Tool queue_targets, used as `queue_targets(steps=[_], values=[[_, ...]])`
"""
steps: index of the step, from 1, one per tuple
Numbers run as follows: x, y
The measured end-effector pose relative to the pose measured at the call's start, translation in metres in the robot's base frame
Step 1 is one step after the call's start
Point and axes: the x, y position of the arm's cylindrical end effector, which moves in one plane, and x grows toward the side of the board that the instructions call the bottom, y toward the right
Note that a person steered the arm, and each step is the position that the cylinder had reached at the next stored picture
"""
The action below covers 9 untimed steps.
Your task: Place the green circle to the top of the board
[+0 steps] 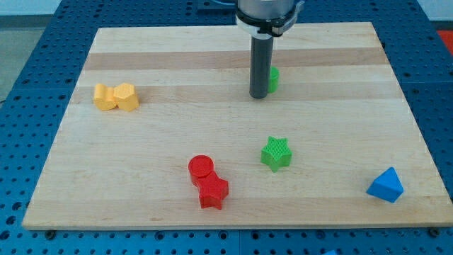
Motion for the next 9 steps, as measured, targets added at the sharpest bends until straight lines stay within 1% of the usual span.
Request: queue_targets(steps=[1, 2, 3, 4, 5, 6, 7, 8, 9], values=[[0.005, -0.002], [0.035, -0.049], [0.039, -0.062], [-0.003, -0.002], [-0.060, 0.058], [-0.099, 0.103], [-0.132, 0.117], [-0.116, 0.121], [-0.082, 0.153]])
